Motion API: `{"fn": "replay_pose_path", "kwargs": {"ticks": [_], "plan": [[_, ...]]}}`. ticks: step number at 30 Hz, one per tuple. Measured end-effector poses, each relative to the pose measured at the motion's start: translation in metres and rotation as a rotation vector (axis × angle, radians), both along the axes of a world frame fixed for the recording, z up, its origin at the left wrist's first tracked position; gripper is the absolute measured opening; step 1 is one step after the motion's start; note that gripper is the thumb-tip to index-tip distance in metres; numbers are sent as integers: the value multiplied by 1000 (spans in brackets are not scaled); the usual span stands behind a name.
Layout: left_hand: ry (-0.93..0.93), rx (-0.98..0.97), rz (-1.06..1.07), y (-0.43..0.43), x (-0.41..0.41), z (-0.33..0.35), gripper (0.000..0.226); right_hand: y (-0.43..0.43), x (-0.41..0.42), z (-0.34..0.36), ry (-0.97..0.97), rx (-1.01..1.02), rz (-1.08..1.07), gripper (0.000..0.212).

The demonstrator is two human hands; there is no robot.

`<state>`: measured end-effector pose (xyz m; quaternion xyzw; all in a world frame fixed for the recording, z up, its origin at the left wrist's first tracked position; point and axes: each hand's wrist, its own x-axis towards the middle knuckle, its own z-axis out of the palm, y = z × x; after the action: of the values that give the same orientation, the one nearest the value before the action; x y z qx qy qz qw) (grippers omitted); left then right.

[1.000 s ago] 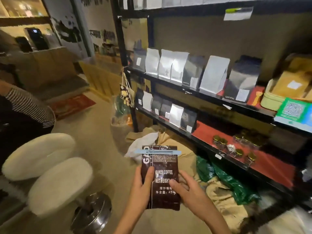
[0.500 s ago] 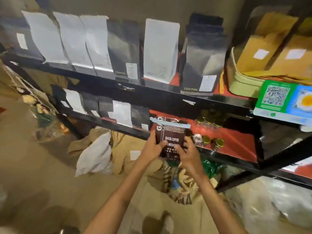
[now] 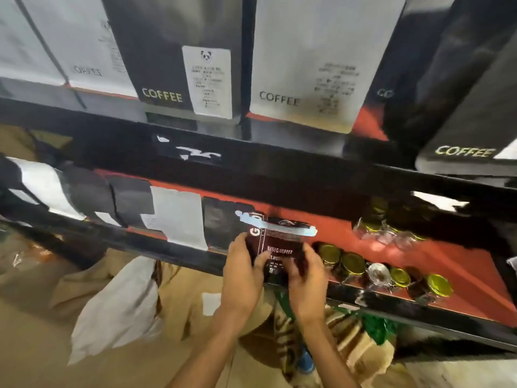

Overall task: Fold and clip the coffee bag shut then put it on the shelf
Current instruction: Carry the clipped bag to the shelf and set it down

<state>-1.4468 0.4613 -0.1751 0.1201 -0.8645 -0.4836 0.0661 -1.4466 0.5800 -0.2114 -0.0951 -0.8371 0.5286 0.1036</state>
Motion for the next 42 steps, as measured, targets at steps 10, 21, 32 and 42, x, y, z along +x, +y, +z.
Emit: {"fn": "replay_pose_path", "kwargs": {"ticks": [10,21,32,42], "plan": [[35,-249,-211,-7,-19,4,19,6,-14,-33,67,-76,-128,49],[-131,-84,-183,3,-24,-24,14,12,-14,-58,-4,28,-89,46],[-137,-130,-121,8,-21,-31,27,10,-19,-60,-41,73,-46,43],[431,-810,-28,-34,-38,33,49,17,-17,-61,-42,17,19,43]]}}
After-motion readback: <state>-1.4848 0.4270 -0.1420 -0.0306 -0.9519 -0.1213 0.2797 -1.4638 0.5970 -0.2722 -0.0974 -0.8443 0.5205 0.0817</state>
